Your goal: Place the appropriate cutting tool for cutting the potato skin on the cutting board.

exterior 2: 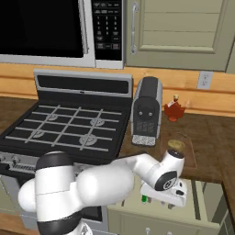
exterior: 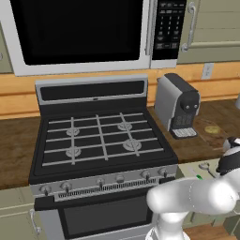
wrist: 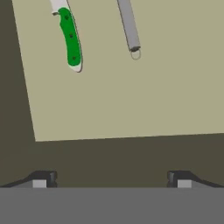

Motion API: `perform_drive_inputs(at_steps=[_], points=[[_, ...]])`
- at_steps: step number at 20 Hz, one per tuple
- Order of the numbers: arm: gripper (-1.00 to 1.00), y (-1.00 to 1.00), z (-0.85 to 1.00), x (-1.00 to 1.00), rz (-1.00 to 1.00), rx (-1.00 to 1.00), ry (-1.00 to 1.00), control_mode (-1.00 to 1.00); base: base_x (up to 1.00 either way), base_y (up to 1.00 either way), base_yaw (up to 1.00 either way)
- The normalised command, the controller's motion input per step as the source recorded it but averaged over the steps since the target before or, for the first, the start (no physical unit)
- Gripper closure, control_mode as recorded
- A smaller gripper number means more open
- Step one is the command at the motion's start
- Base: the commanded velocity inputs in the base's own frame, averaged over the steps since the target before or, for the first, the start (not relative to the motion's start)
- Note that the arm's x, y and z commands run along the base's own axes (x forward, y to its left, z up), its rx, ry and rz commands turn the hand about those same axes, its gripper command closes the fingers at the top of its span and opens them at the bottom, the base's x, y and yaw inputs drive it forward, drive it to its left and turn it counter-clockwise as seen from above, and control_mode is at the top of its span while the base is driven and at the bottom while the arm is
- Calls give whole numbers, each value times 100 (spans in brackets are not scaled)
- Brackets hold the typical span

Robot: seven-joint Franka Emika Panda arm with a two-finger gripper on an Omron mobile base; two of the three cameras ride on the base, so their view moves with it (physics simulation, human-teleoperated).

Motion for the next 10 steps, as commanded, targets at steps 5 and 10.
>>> perform_drive_inputs(at_steps=[5,10], points=[[-100,-1,-44,0,17,5,0,-100,0,0,0],[-100,1,-34,-6,12,1,3,-100,0,0,0]])
